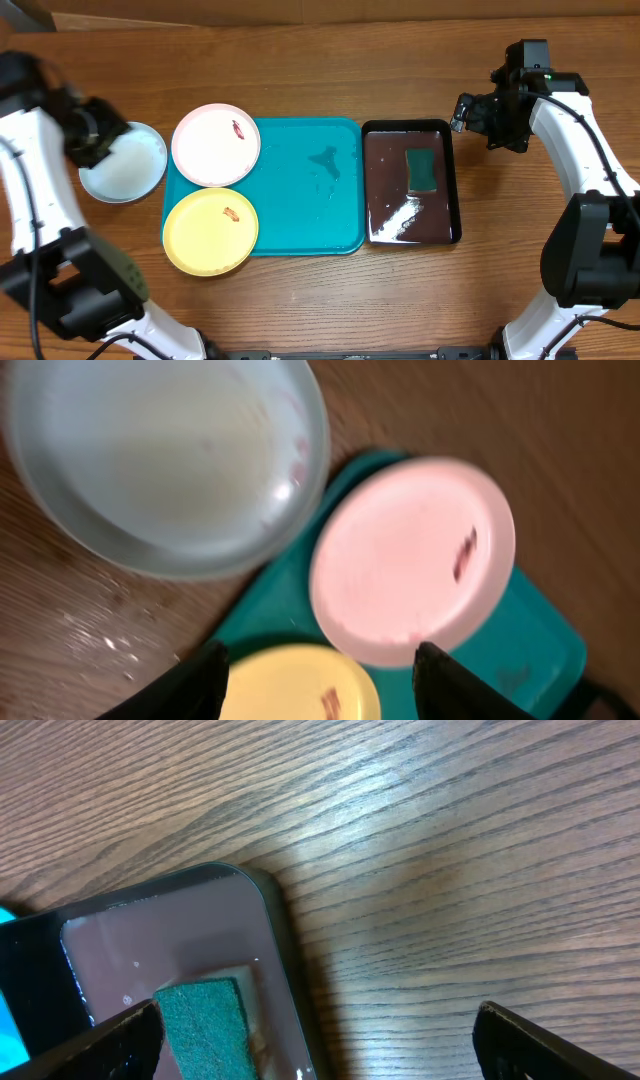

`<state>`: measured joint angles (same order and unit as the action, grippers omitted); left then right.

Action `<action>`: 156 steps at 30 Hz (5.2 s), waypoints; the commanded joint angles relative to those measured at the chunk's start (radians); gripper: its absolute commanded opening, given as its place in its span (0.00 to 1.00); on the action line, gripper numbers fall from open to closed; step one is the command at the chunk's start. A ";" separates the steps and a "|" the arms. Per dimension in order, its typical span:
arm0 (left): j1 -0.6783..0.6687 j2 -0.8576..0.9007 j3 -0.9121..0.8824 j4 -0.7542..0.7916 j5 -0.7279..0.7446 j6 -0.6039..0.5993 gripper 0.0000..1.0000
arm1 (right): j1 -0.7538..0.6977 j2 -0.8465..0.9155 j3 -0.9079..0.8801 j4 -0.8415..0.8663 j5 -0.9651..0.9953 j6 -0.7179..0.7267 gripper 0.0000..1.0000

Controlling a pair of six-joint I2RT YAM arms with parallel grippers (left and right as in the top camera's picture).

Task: Clean dirty plates on tray and stack at the side
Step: 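Release the white plate and move the left gripper to the pink plate, then grip the pink plate's left rim with the left gripper, then slide the pink plate right to the teal tray's center with left gripper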

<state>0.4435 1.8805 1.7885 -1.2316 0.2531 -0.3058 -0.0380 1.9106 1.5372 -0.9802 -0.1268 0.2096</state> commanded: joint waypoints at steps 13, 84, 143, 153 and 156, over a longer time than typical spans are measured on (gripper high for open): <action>-0.300 0.000 -0.196 0.086 -0.264 -0.064 0.53 | -0.002 -0.001 0.015 0.006 -0.006 0.003 1.00; -0.237 0.029 -0.576 0.646 -0.235 -0.076 0.17 | -0.002 -0.001 0.015 0.005 -0.006 0.003 1.00; -0.315 0.029 -0.344 0.280 0.136 -0.007 0.04 | -0.002 -0.001 0.015 0.005 -0.006 0.003 1.00; -0.497 0.029 -0.370 0.177 0.027 -0.014 0.04 | -0.002 -0.001 0.015 0.005 -0.006 0.003 1.00; -0.539 0.029 -0.379 0.181 0.008 -0.040 0.04 | -0.002 -0.001 0.015 0.005 -0.006 0.003 1.00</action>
<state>-0.0578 1.9015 1.4254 -1.0515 0.2924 -0.3367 -0.0380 1.9106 1.5372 -0.9810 -0.1268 0.2096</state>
